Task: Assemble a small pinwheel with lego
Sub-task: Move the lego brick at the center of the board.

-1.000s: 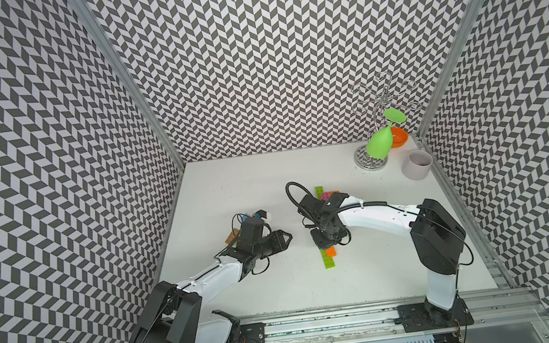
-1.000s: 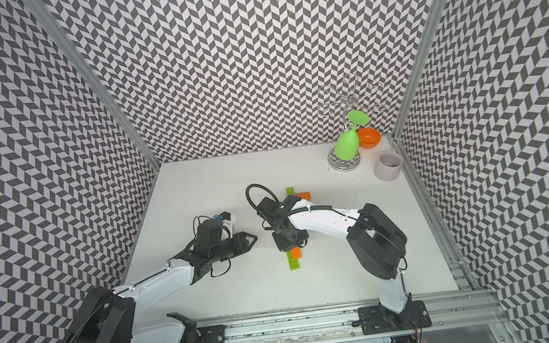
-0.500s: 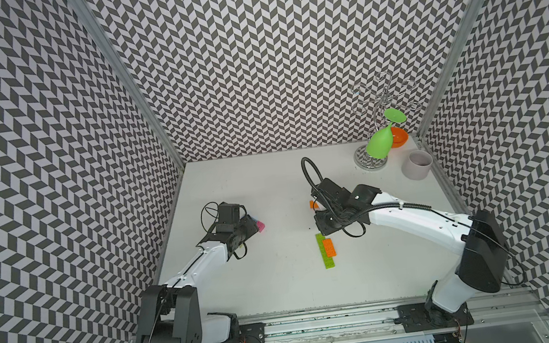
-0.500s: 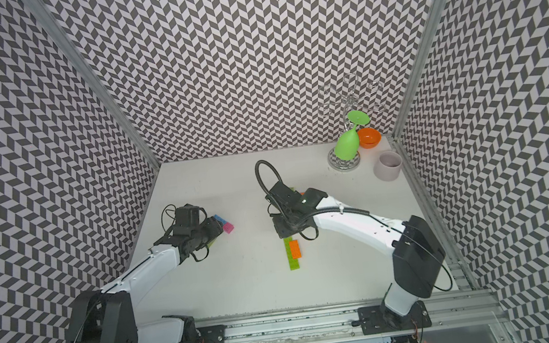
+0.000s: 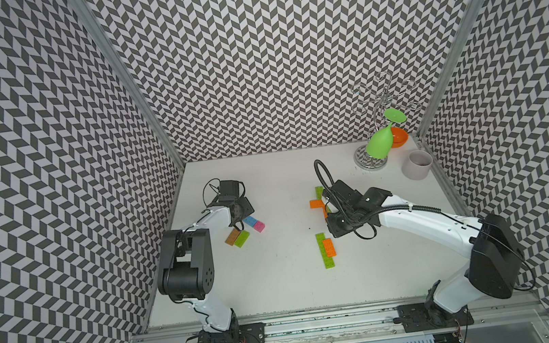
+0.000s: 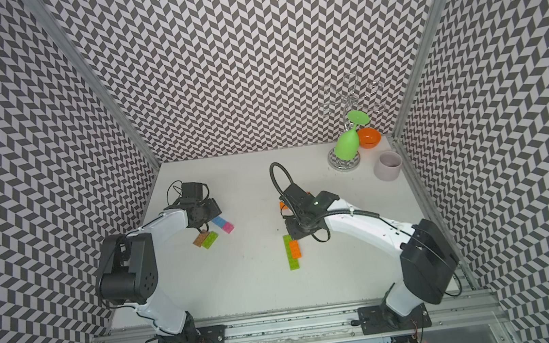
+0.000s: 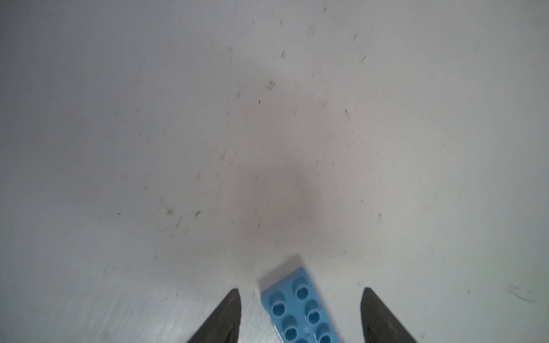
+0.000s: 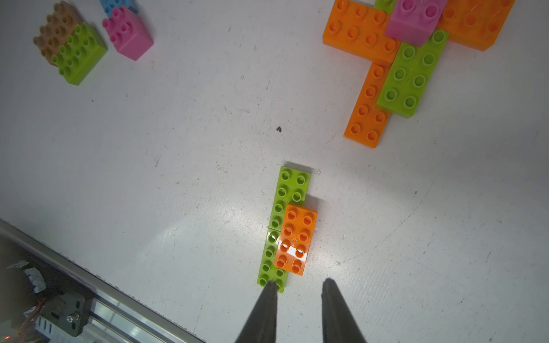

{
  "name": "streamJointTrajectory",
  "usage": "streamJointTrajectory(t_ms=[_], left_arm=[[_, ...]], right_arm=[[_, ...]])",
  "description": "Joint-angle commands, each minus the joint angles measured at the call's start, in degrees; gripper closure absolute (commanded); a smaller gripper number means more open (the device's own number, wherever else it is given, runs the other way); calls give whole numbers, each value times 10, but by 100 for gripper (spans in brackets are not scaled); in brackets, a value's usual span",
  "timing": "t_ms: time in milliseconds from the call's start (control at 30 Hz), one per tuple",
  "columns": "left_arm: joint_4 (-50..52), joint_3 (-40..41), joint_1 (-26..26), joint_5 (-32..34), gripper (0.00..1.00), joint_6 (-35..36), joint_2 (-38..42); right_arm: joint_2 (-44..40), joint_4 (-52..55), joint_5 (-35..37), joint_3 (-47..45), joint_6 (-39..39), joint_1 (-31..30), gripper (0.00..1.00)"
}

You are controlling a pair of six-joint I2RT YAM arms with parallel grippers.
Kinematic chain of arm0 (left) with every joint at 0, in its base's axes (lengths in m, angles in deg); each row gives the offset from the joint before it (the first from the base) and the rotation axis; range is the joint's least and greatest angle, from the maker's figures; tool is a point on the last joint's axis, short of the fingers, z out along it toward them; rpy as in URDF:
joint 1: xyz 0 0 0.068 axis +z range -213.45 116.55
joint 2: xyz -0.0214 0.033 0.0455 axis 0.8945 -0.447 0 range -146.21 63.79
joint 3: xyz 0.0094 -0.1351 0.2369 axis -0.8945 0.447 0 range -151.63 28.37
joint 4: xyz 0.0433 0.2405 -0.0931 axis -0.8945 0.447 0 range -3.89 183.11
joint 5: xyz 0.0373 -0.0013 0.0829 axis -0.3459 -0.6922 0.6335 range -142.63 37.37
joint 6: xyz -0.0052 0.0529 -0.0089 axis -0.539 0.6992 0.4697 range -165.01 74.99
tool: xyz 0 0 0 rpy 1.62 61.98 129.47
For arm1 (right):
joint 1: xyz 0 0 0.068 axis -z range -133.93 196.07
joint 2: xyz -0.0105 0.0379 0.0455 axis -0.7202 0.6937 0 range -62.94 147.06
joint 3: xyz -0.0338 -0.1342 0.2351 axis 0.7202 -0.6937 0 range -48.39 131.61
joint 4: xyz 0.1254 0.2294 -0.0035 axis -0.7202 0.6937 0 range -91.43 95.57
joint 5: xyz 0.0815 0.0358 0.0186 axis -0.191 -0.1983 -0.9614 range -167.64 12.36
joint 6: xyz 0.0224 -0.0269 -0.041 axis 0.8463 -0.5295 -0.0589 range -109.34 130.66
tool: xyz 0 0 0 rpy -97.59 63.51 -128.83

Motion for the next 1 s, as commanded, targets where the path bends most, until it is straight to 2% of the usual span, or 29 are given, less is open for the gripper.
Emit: streamJointTrajectory(t_ms=[0,233,367,533,667,733,800,867,967], left_arm=[[42,-38,-5,21,41,28,-37],[67,-50,-22,26,58,34,-73],[76,-38,-58,29,69,29,-68],[79,46,-119,23,73,-15,-4],[47,121,-177,-25,75,-47,55],[40,135,-214,-32,74,-53,74],[40,137,-222,-24,65,-60,96],[38,139,-206,2,55,-62,131],[35,142,-143,34,47,-71,185]], right_arm=[[-23,-25,-6,-11,-12,6,73],[-36,-28,-10,-19,-13,12,73],[-44,-28,-8,-21,-12,13,73],[-56,-31,-4,-32,-6,16,73],[-63,-34,-4,-38,-2,19,74],[-66,-33,-3,-36,0,21,74],[-69,-35,-1,-33,1,22,74],[-73,-39,-1,-31,1,24,75],[-76,-41,-8,-33,-1,25,75]])
